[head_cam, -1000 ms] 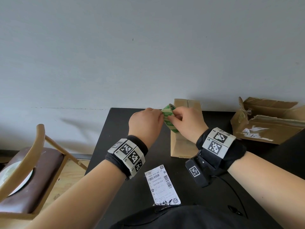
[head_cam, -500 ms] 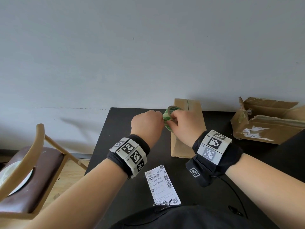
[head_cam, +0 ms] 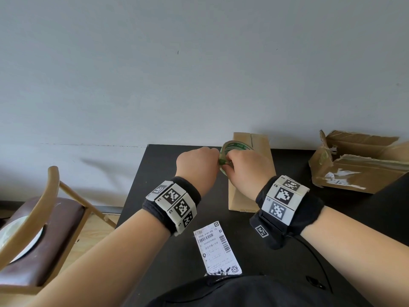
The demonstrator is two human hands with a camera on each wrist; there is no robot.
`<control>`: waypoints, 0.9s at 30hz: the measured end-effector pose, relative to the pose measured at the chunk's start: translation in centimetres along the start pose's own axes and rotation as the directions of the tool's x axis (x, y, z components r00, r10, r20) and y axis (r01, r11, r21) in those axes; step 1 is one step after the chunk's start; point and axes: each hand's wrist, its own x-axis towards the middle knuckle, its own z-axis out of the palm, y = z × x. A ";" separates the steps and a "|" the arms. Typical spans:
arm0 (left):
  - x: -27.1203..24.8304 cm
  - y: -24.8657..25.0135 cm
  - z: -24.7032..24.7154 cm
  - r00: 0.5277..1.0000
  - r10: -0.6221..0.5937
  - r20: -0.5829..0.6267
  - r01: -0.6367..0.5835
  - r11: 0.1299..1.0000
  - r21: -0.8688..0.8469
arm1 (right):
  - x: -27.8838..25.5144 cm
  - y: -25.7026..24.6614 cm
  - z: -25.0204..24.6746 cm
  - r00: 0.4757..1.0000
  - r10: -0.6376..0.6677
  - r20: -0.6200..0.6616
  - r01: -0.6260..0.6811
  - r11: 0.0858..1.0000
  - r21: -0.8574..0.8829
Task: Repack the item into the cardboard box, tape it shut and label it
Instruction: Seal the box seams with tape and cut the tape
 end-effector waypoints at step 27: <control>0.1 -1.0 0.6 0.998 0.057 -0.033 -0.063 0.970 -0.233 | 1.2 1.6 0.7 0.995 0.095 -0.037 -0.082 0.962 0.262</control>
